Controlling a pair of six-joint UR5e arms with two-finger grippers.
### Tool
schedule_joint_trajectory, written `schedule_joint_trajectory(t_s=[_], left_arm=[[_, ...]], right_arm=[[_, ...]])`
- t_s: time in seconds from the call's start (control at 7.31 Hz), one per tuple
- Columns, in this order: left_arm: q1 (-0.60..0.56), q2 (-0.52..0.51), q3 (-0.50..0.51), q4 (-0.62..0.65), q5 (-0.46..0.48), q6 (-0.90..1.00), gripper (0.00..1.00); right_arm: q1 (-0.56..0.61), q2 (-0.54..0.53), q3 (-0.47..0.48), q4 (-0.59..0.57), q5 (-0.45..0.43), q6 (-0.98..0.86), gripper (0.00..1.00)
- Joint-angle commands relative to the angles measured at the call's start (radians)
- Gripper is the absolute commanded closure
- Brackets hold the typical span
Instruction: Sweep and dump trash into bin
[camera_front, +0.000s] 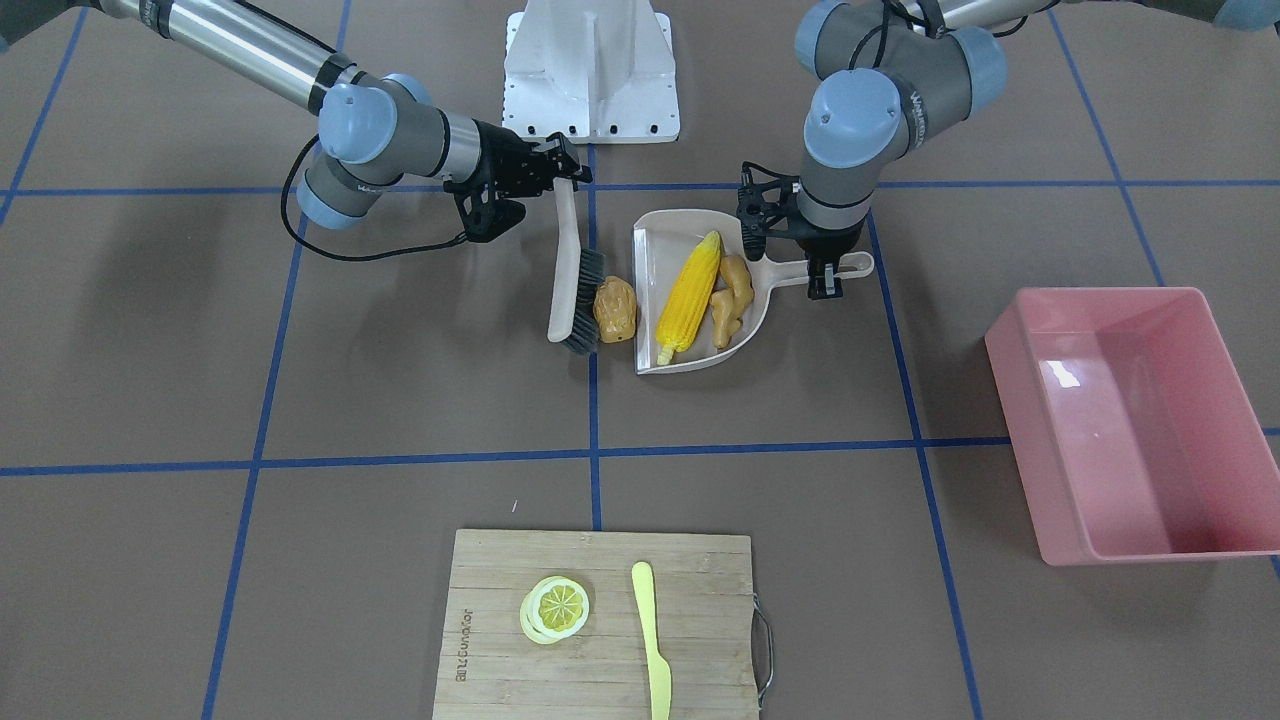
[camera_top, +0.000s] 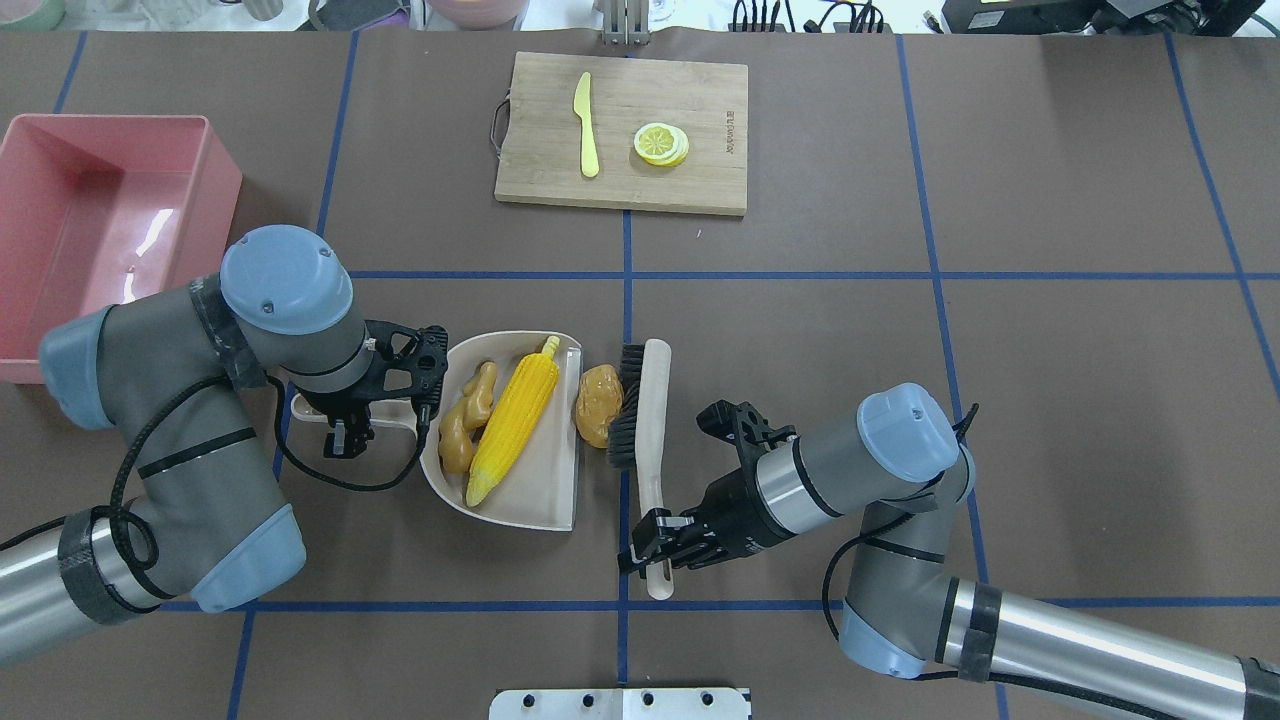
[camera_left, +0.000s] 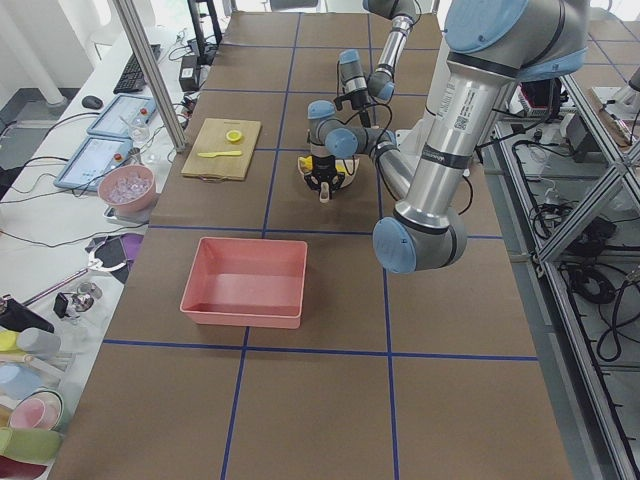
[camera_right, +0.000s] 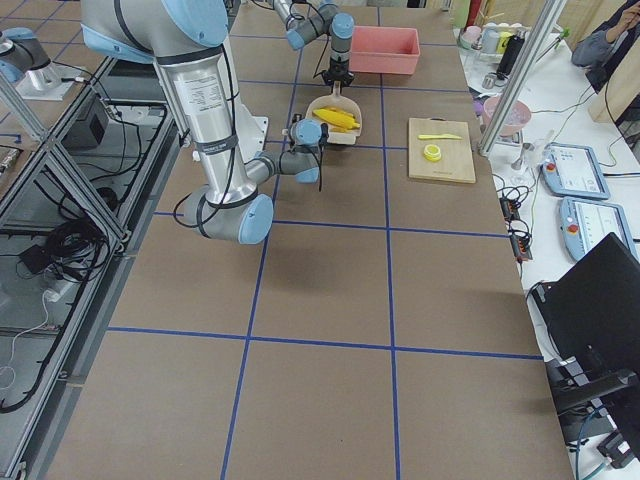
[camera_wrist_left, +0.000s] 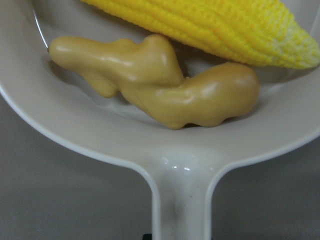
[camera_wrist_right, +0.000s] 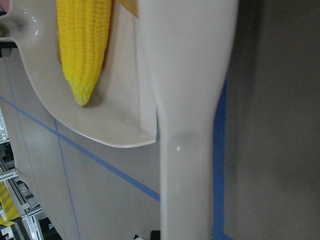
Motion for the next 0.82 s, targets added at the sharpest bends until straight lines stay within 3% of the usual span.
schedule_joint_trajectory(t_s=[0.0, 0.68], left_arm=[[0.000, 0.000, 0.001, 0.000, -0.001, 0.000, 1.00], [0.000, 0.000, 0.007, 0.000, -0.001, 0.000, 1.00]], right_arm=[[0.002, 0.041, -0.038, -0.002, -0.003, -0.005, 1.00], [0.002, 0.124, -0.093, -0.052, -0.014, -0.014, 1.00]])
